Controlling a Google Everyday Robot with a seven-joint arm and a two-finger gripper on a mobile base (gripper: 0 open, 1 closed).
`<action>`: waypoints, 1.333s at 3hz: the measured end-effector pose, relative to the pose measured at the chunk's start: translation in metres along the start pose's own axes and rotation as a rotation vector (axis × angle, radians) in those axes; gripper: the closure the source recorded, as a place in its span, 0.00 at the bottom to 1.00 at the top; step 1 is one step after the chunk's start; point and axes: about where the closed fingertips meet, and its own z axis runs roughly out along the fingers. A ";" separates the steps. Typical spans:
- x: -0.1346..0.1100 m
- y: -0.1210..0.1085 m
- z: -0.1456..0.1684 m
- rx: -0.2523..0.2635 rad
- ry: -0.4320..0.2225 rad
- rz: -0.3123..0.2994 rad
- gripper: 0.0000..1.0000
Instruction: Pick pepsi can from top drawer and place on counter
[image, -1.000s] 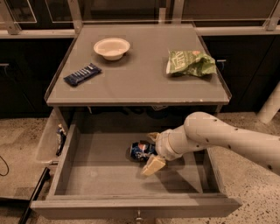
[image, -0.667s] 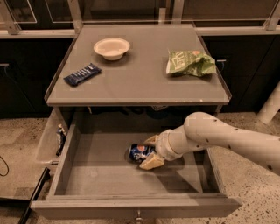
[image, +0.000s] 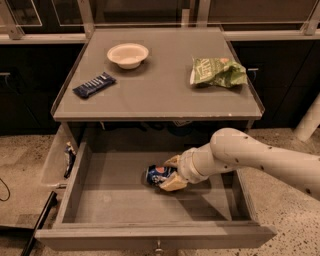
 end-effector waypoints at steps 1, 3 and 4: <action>0.000 0.000 0.000 -0.002 -0.001 0.002 1.00; -0.013 0.009 -0.048 0.001 -0.022 0.045 1.00; -0.035 0.006 -0.094 0.039 -0.040 0.009 1.00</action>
Offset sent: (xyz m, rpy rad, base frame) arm -0.0223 -0.0279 0.0193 0.0507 0.1112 -0.0907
